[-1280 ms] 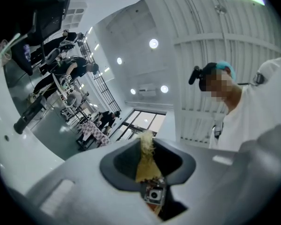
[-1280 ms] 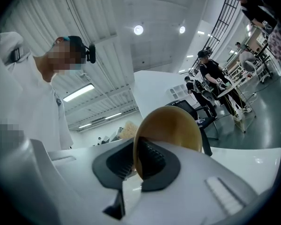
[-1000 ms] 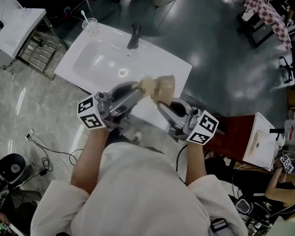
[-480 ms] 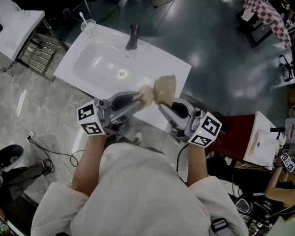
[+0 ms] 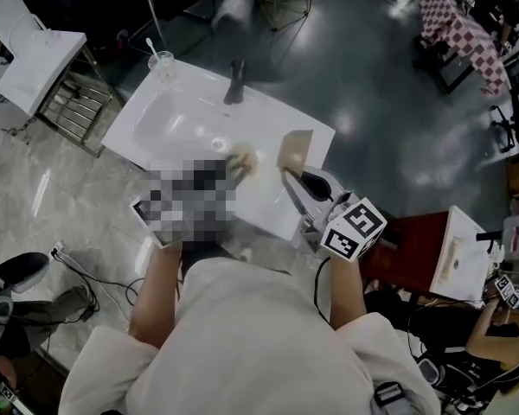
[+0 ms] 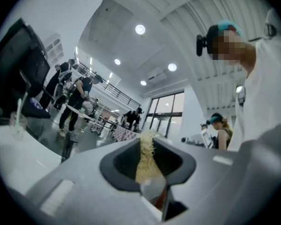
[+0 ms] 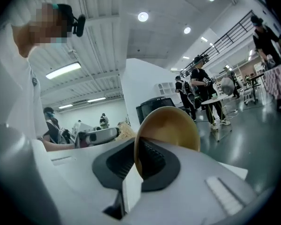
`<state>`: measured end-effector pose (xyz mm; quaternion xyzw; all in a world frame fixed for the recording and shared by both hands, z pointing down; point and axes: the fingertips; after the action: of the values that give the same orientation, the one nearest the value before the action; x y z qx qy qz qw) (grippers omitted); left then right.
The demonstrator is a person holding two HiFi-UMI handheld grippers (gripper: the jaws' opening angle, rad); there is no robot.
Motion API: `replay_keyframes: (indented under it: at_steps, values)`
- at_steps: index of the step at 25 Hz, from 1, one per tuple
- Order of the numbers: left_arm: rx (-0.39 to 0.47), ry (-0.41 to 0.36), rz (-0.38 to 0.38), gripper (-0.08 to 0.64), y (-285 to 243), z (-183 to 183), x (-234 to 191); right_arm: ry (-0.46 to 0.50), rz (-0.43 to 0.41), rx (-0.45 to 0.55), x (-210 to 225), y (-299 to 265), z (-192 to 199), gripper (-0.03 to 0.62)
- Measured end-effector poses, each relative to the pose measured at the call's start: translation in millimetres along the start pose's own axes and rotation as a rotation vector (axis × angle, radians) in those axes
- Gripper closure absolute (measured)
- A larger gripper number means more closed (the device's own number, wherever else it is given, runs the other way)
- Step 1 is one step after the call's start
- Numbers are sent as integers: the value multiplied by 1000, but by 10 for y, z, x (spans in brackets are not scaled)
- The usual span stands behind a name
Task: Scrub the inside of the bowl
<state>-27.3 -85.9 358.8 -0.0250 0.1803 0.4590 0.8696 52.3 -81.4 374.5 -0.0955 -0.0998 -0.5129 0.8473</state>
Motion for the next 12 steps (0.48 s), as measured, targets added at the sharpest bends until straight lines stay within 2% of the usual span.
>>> replay_keyframes:
  at_steps: [3, 6, 9, 12]
  values:
    - [-62, -195, -128, 478, 4, -98, -83, 80, 98, -65, 76, -43, -67, 578]
    - [-66, -352, -200, 477, 13, -318, -66, 167, 153, -95, 51, -72, -221, 578]
    - [-75, -455, -268, 477, 46, -501, -73, 246, 177, -100, -8, -99, -395, 578]
    - [-73, -519, -336, 477, 100, -687, -97, 298, 205, -103, -33, -107, -541, 578]
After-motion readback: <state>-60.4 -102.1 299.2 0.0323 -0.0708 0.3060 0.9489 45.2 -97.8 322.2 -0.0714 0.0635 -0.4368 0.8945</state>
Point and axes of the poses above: the fingertips, and each gripper's own axes: y backward along the fingers, x to its right, z out of its underside, and after that the axes turned 6 degrees about -z, right-handed
